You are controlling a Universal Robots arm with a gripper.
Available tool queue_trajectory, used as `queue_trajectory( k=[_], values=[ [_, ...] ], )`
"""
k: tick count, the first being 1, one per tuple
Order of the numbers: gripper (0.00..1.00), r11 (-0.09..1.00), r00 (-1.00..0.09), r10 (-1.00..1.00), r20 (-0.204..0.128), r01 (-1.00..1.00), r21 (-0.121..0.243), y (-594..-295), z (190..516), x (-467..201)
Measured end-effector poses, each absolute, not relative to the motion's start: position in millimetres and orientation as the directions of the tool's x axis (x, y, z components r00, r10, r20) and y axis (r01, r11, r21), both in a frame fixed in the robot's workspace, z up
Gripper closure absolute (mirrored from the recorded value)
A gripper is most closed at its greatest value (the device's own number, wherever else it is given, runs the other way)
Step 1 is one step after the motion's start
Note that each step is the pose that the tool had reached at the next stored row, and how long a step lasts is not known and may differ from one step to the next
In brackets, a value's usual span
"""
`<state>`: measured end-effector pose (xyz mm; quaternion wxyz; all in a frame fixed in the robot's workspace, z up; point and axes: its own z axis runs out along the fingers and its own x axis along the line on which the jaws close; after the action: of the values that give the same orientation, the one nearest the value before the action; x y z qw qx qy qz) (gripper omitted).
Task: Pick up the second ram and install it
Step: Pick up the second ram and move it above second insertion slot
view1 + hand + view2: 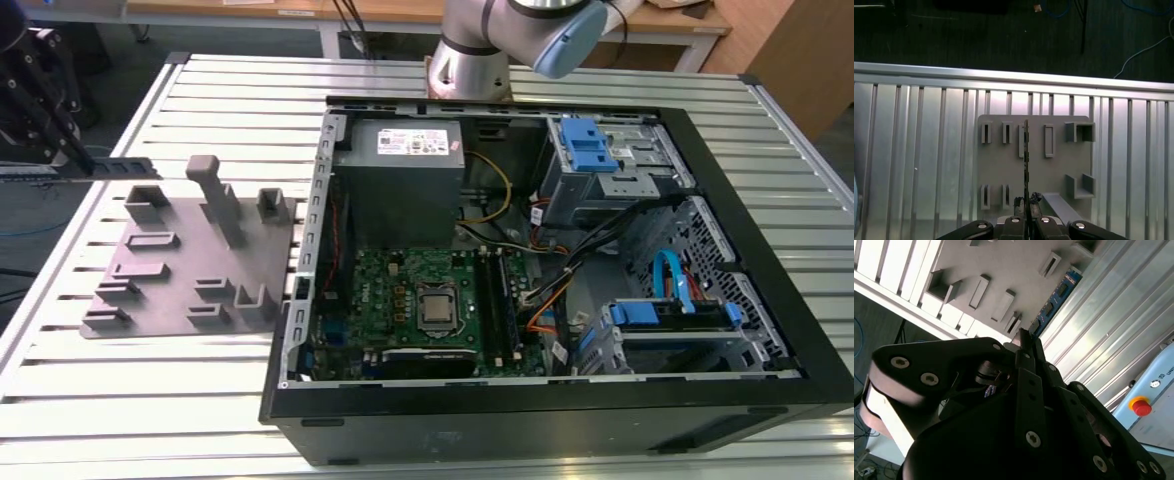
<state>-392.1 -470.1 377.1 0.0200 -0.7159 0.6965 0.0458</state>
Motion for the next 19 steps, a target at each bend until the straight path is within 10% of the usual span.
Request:
queue_trajectory(
  k=[19],
  values=[
    [0.86,-0.029,0.026,-0.995,-0.094,-0.999,0.035,-470.1,399.4,-392.1]
  ],
)
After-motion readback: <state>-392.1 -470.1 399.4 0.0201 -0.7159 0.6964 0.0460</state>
